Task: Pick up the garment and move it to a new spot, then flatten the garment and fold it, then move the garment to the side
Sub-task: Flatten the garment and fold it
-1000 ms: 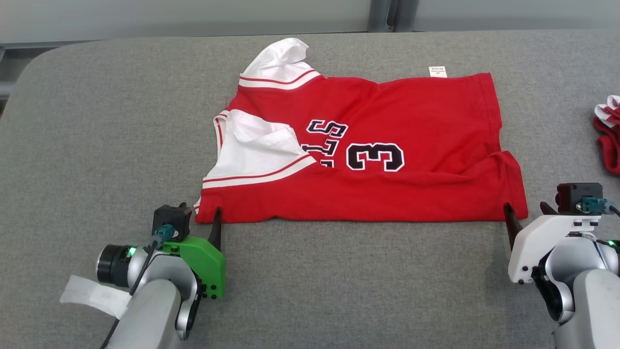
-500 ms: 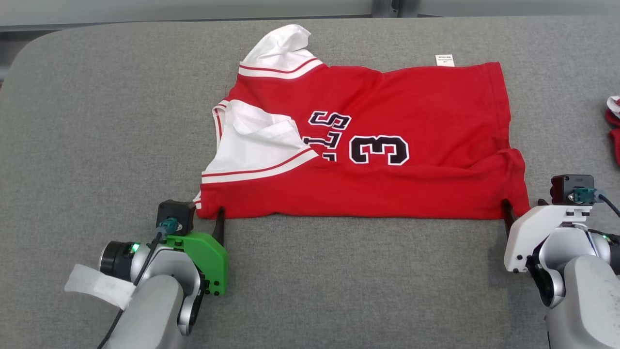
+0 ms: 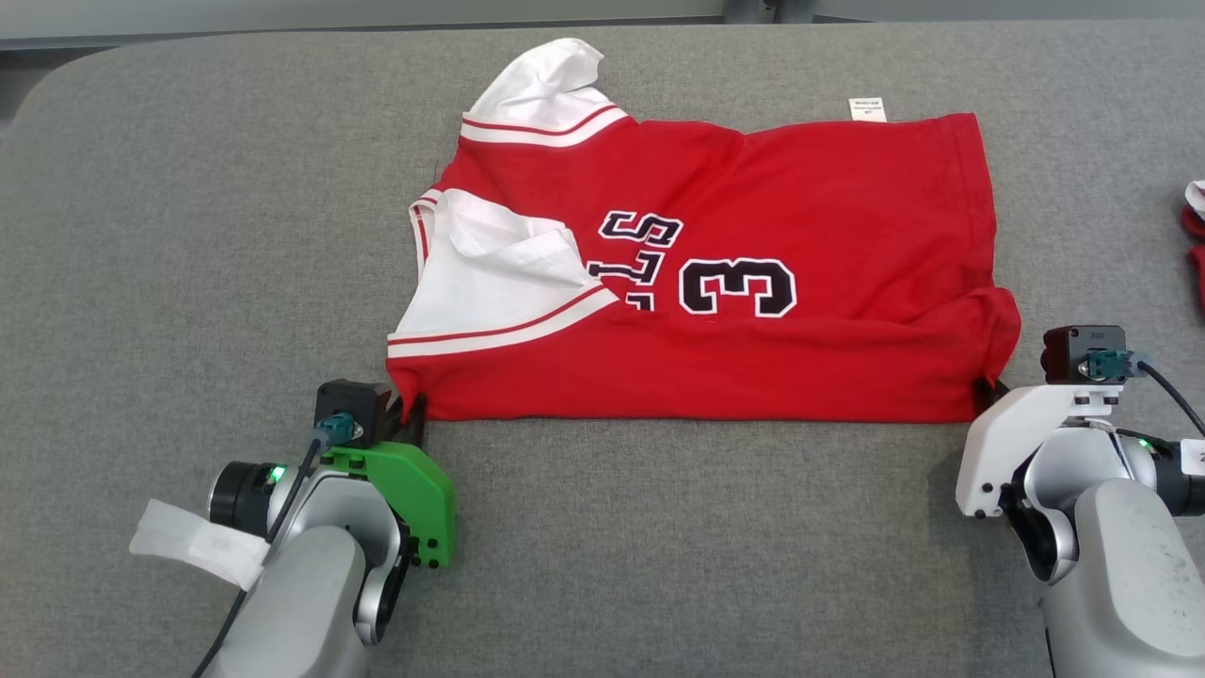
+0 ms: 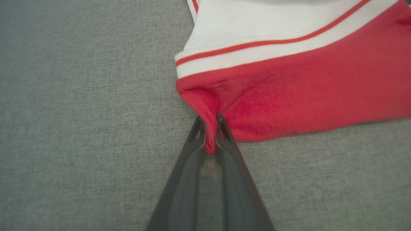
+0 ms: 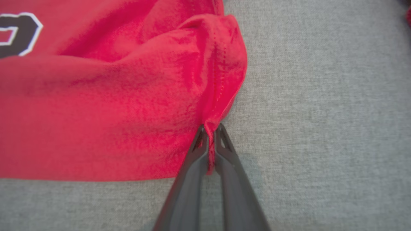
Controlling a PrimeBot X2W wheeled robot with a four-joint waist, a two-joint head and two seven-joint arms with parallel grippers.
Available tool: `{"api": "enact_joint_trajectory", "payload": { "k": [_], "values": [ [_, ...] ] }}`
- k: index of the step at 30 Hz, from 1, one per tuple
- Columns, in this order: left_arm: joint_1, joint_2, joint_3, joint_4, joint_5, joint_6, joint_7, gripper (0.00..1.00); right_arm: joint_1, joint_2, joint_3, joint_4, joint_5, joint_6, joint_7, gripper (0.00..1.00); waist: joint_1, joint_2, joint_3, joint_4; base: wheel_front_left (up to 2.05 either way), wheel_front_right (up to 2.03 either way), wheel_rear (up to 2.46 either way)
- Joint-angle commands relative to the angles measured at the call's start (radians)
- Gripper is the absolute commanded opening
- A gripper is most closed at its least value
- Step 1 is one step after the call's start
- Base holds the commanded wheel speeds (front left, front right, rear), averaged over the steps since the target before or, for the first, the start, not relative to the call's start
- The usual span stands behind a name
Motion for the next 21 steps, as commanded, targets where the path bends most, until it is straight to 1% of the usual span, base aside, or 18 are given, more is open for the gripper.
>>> {"api": "enact_joint_trajectory", "payload": {
  "k": [1,7,8,12,16,17,21],
  "values": [
    [0.019,0.0,-0.004,0.015,-0.004,-0.005,0.005,0.0,0.029,-0.005,-0.001,0.021,0.007,-0.002,0.013,0.0,0.0,0.0,-0.005,0.0,0.0,0.0,0.0],
    [0.06,0.003,0.002,-0.008,-0.027,-0.006,-0.01,0.0,0.065,-0.004,-0.007,-0.029,0.049,-0.002,0.014,0.0,0.0,0.0,-0.041,0.006,0.0,0.0,0.0],
    [0.077,0.007,0.003,-0.024,-0.034,-0.003,-0.007,0.0,0.084,-0.002,-0.005,-0.057,0.077,-0.002,0.029,0.0,0.0,0.0,-0.055,0.01,0.0,0.0,0.0],
    [0.124,0.018,-0.002,-0.07,-0.042,0.007,0.0,0.0,0.147,-0.012,-0.011,-0.129,0.11,-0.002,0.07,0.0,0.0,0.0,-0.086,0.017,0.0,0.0,0.0],
    [0.188,0.033,0.0,-0.137,-0.055,0.021,0.016,0.0,0.208,-0.01,-0.051,-0.219,0.131,-0.002,0.098,0.0,0.0,0.0,-0.116,0.019,0.0,0.0,0.0],
    [0.224,0.042,0.005,-0.177,-0.062,0.03,0.025,0.0,0.234,-0.006,-0.073,-0.261,0.138,-0.002,0.11,0.0,0.0,0.0,-0.129,0.018,0.0,0.0,0.0],
    [0.289,0.069,0.019,-0.271,-0.087,0.048,0.057,0.0,0.274,0.001,-0.101,-0.336,0.156,-0.002,0.148,0.0,0.0,0.0,-0.148,0.016,0.0,0.0,0.0]
  ]
}}
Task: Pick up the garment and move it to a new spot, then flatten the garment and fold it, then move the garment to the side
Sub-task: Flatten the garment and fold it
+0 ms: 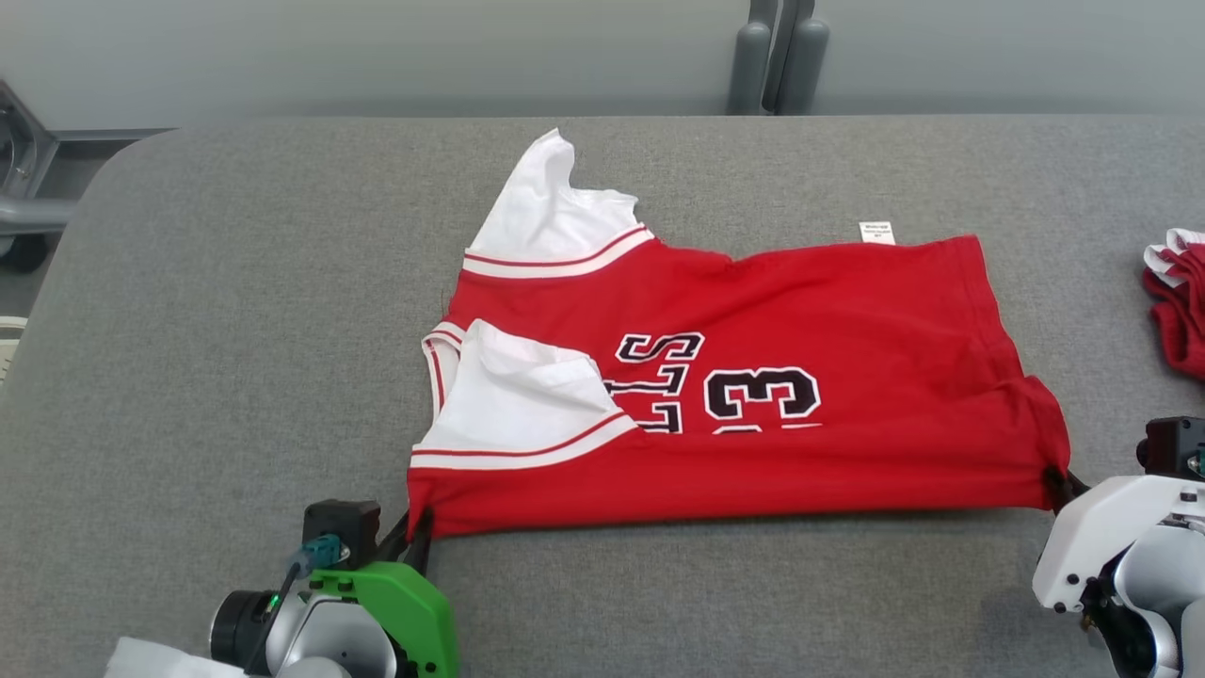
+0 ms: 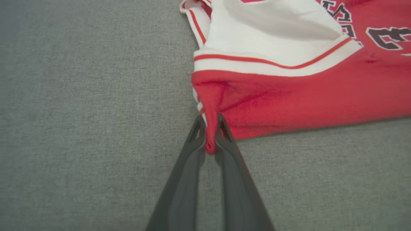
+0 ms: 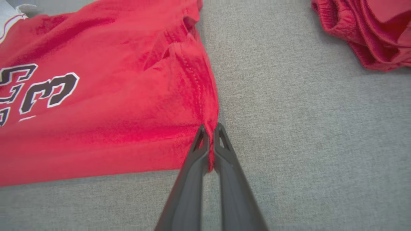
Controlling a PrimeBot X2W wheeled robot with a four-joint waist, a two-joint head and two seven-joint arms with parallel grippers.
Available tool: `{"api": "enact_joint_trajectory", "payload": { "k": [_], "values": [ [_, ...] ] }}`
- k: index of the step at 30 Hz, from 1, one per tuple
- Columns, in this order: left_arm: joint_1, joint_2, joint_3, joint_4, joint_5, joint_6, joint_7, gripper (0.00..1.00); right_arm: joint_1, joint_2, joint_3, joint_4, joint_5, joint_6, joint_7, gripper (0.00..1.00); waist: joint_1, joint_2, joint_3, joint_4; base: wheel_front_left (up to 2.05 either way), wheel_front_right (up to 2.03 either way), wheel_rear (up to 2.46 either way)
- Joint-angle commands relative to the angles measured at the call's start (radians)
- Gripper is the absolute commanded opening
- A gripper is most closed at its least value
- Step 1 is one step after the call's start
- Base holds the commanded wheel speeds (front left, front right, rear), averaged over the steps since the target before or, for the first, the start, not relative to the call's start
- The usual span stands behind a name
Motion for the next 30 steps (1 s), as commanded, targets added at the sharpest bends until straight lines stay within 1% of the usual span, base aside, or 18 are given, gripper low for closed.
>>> {"api": "enact_joint_trajectory", "payload": {
  "k": [1,7,11,13,18,22,30],
  "values": [
    [0.029,0.023,0.01,-0.029,-0.011,0.014,0.016,0.0,0.025,-0.002,-0.01,-0.022,0.009,-0.002,0.018,0.0,0.0,0.0,-0.013,0.0,0.0,0.0,0.0],
    [0.128,0.068,-0.005,-0.163,0.001,0.058,0.096,0.0,0.099,0.003,-0.021,-0.084,0.029,-0.002,0.104,0.0,0.0,0.0,-0.024,0.001,0.0,0.0,0.0],
    [0.189,0.082,-0.014,-0.215,-0.004,0.081,0.125,0.0,0.137,0.004,-0.038,-0.099,0.012,-0.002,0.133,0.0,0.0,0.0,-0.028,0.002,0.0,0.0,0.0],
    [0.21,0.083,-0.018,-0.231,-0.005,0.09,0.131,0.0,0.156,0.004,-0.037,-0.096,0.032,-0.002,0.139,0.0,0.0,0.0,-0.031,0.003,0.0,0.0,0.0],
    [0.241,0.082,-0.028,-0.243,-0.008,0.105,0.14,0.0,0.192,0.005,-0.029,-0.08,0.065,-0.002,0.134,0.0,0.0,0.0,-0.034,0.004,0.0,0.0,0.0],
    [0.243,0.086,-0.032,-0.237,-0.004,0.107,0.146,0.0,0.208,0.005,-0.015,-0.068,0.079,-0.002,0.137,0.0,0.0,0.0,-0.032,0.003,0.0,0.0,0.0],
    [0.245,0.099,-0.029,-0.217,-0.005,0.115,0.143,0.0,0.213,0.005,-0.01,-0.045,0.067,-0.002,0.123,0.0,0.0,0.0,-0.025,-0.001,0.0,0.0,0.0]
  ]
}}
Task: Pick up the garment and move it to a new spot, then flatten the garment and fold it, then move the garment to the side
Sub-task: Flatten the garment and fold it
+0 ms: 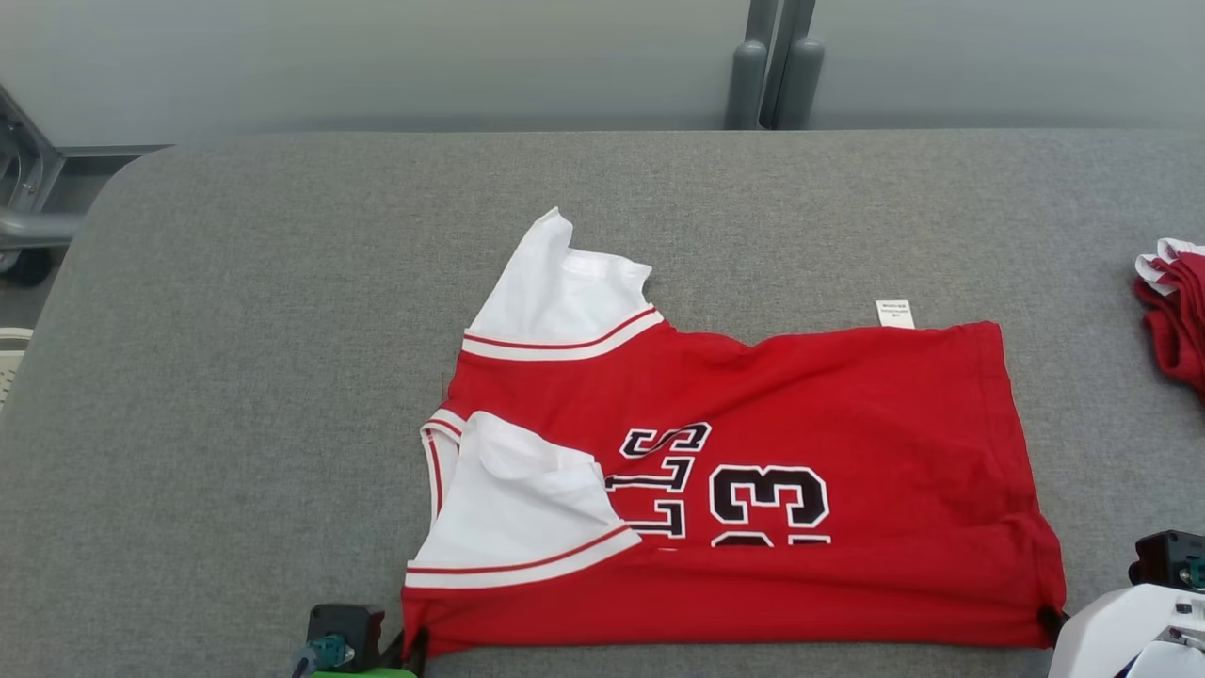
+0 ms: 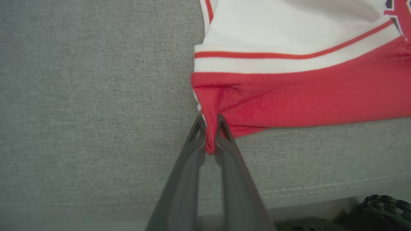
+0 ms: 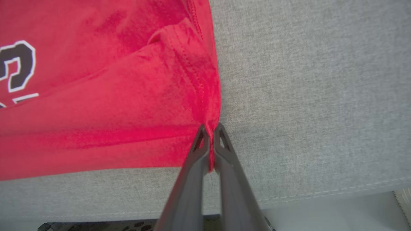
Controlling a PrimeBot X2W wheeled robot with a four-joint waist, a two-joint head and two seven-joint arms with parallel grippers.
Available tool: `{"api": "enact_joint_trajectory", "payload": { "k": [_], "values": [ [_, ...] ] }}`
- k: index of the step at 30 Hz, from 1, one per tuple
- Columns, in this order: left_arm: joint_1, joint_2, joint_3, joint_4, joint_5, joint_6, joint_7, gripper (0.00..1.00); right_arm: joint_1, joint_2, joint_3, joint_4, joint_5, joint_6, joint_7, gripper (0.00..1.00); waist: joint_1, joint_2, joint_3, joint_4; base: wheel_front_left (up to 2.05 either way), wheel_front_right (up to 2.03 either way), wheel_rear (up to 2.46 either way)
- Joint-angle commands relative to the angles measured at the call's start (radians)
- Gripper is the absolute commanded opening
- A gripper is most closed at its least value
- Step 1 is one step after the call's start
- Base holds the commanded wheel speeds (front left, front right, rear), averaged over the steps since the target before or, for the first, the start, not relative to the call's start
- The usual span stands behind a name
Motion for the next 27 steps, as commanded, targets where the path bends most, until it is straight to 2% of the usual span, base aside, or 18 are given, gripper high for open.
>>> {"api": "enact_joint_trajectory", "payload": {
  "k": [1,4,5,6,7,13,17,21,27],
  "values": [
    [0.012,0.016,0.007,0.006,-0.002,0.008,-0.005,0.0,0.009,-0.005,-0.002,0.004,-0.006,-0.002,-0.003,0.0,0.0,0.0,-0.001,0.0,0.0,0.0,0.0],
    [0.014,0.013,0.007,0.015,-0.008,0.005,-0.01,0.0,0.018,-0.004,0.02,0.011,0.015,-0.002,0.002,0.0,0.0,0.0,-0.006,0.003,0.0,0.0,0.0],
    [0.015,0.012,0.005,0.018,-0.012,0.002,-0.011,0.26,0.022,-0.004,0.026,0.013,0.022,-0.002,0.004,0.18,0.0,0.0,-0.009,0.004,0.0,0.0,0.0],
    [0.016,0.012,0.005,0.019,-0.013,-0.001,-0.017,0.79,0.025,-0.004,0.031,0.012,0.029,-0.002,-0.001,0.73,0.0,0.0,-0.011,0.005,0.0,0.0,0.0],
    [0.016,0.009,0.006,0.019,-0.016,-0.002,-0.024,1.0,0.026,-0.004,0.033,0.01,0.033,-0.002,-0.009,1.0,0.0,0.0,-0.012,0.006,0.0,0.0,0.0],
    [0.016,-0.009,0.023,0.033,-0.029,-0.005,-0.086,1.0,0.045,-0.004,0.029,-0.01,0.029,-0.002,-0.059,1.0,0.0,0.0,-0.026,0.014,0.0,0.0,0.0],
    [0.015,-0.022,0.063,0.04,-0.04,0.003,-0.18,1.0,0.034,-0.004,0.01,-0.021,0.048,-0.002,-0.108,1.0,0.0,0.0,-0.052,0.017,0.0,0.0,0.0],
    [0.009,-0.047,0.109,0.034,-0.065,0.002,-0.296,1.0,0.021,-0.003,0.009,-0.03,0.038,-0.001,-0.204,1.0,0.0,0.0,-0.085,0.026,0.0,0.0,0.0],
    [-0.039,-0.056,0.151,0.041,-0.058,-0.026,-0.453,1.0,-0.007,-0.004,0.061,-0.018,0.027,-0.001,-0.379,1.0,0.0,0.0,-0.125,0.036,0.0,0.0,0.0]
  ]
}}
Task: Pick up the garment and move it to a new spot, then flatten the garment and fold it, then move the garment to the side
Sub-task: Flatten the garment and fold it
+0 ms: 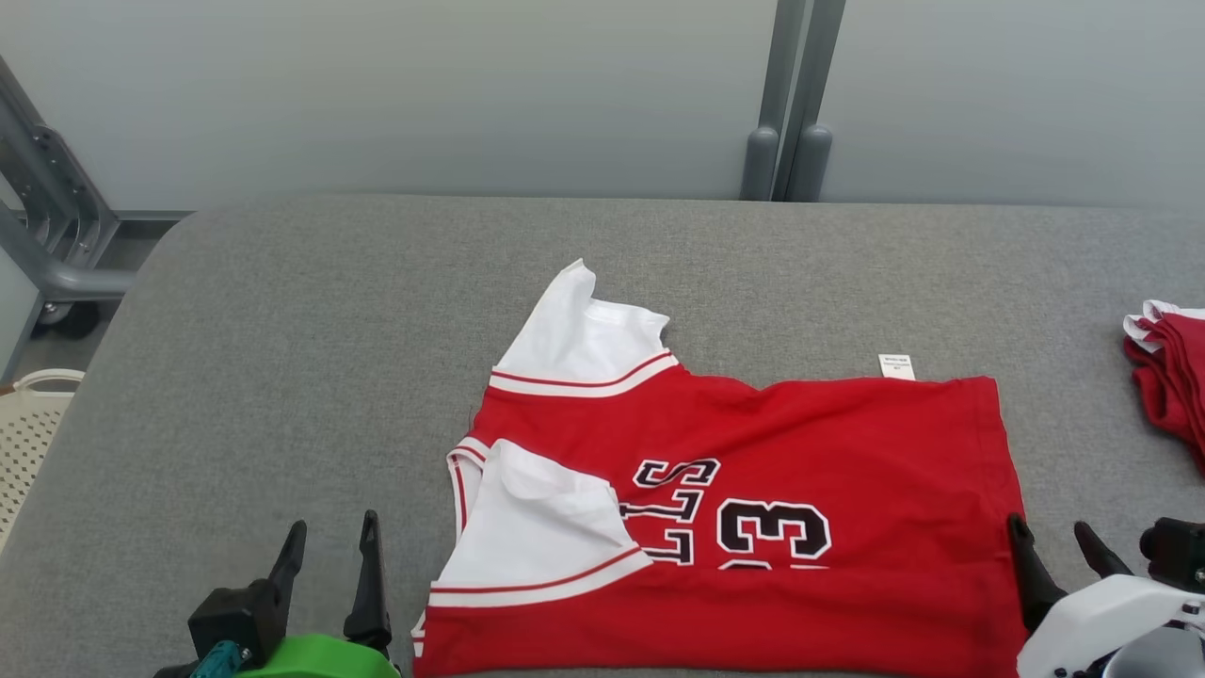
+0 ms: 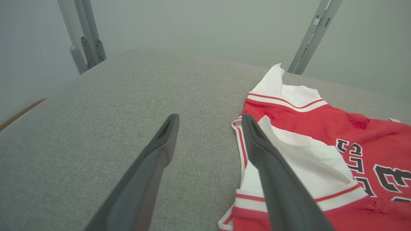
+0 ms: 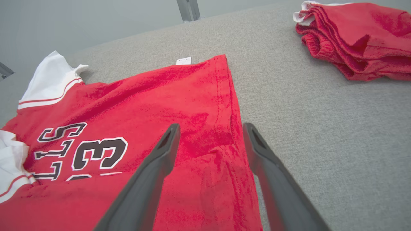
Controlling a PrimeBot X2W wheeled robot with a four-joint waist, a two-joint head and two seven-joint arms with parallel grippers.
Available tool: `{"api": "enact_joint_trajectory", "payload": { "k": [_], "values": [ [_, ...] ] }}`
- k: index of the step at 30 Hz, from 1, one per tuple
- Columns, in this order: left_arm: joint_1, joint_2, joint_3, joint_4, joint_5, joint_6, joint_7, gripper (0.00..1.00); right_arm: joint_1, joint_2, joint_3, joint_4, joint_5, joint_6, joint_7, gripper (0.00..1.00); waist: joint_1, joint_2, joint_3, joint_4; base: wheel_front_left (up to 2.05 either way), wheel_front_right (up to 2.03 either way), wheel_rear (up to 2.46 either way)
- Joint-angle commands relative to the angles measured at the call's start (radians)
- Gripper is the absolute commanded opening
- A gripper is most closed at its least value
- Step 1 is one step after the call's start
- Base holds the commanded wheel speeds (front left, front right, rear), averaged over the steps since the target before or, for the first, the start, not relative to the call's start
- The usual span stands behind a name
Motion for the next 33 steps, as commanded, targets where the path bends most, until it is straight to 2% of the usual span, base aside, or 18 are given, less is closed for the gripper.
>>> {"api": "enact_joint_trajectory", "payload": {
  "k": [1,5,6,7,11,15,20,27,33],
  "values": [
    [-0.03,0.002,0.008,0.016,0.004,-0.018,-0.028,1.0,-0.021,-0.001,0.031,0.003,-0.019,0.0,-0.059,1.0,0.0,0.0,-0.022,0.01,0.0,0.0,0.0],
    [-0.064,-0.007,0.022,0.014,0.009,-0.045,-0.061,1.0,-0.049,-0.002,0.079,0.028,-0.007,0.0,-0.179,1.0,0.0,0.0,-0.033,0.011,0.0,0.0,0.0],
    [-0.077,-0.008,0.026,0.011,0.011,-0.078,-0.072,1.0,-0.061,-0.002,0.105,0.044,-0.014,0.0,-0.232,1.0,0.0,0.0,-0.037,0.01,0.0,0.0,0.0],
    [-0.077,-0.008,0.026,0.011,0.011,-0.078,-0.072,1.0,-0.061,-0.002,0.105,0.044,-0.014,0.0,-0.232,1.0,0.0,0.0,-0.037,0.01,0.0,0.0,0.0],
    [-0.096,0.005,0.02,0.025,0.041,-0.143,-0.079,1.0,-0.084,-0.002,0.158,0.075,-0.032,0.0,-0.321,1.0,0.0,0.0,-0.042,0.005,0.0,0.0,0.0],
    [-0.109,-0.026,0.05,0.022,0.036,-0.198,-0.079,1.0,-0.099,-0.002,0.194,0.105,-0.068,0.0,-0.404,1.0,0.0,0.0,-0.045,0.002,0.0,0.0,0.0],
    [-0.101,-0.035,0.088,0.054,0.064,-0.258,-0.078,1.0,-0.103,-0.002,0.227,0.16,-0.088,0.0,-0.461,1.0,0.0,0.0,-0.045,-0.008,0.0,0.0,0.0],
    [-0.094,-0.045,0.104,0.114,0.101,-0.287,-0.078,1.0,-0.111,-0.002,0.233,0.219,-0.135,0.0,-0.473,1.0,0.0,0.0,-0.044,-0.016,0.0,0.0,0.0],
    [-0.088,-0.056,0.112,0.143,0.126,-0.292,-0.079,1.0,-0.119,-0.002,0.221,0.237,-0.135,0.0,-0.477,1.0,0.0,0.0,-0.038,-0.02,0.0,0.0,0.0]
  ]
}}
